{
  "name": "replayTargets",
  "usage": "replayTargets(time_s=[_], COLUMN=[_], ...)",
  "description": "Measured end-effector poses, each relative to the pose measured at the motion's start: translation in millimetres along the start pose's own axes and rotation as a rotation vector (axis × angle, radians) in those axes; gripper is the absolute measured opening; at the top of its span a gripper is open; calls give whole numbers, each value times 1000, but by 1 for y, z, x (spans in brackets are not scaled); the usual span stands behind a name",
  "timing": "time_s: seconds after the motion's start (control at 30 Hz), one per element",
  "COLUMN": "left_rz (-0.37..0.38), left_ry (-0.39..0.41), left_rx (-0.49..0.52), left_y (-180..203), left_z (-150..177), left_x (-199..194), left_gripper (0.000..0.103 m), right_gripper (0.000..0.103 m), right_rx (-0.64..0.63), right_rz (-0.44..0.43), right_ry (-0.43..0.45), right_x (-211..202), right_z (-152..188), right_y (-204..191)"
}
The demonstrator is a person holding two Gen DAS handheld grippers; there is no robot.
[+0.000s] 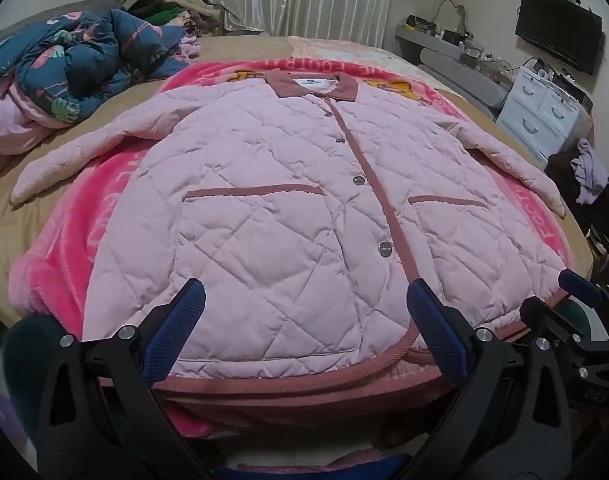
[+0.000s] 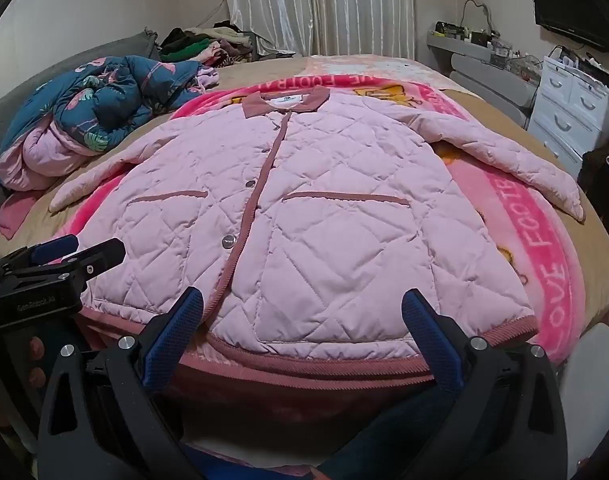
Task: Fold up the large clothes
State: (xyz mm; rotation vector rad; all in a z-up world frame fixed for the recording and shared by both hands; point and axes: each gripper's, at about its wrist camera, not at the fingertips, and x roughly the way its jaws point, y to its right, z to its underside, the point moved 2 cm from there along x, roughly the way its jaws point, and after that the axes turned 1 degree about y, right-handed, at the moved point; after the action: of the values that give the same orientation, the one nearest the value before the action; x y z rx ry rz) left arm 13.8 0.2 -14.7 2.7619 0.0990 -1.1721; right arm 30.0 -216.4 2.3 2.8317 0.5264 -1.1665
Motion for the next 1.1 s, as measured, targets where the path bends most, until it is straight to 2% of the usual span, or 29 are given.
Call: replayTargets(time_s=[1.1], left_rz=[-15], left_ry=[14], left_rx=[6], left_y=[1], left_z=[-2], left_x=[-8], left_gripper=[95], right_gripper=[99], right_rx=[-3], right_rz=[-2], right_ry=[-8], right_x=[-1], right_z=[1], right_y=[-3])
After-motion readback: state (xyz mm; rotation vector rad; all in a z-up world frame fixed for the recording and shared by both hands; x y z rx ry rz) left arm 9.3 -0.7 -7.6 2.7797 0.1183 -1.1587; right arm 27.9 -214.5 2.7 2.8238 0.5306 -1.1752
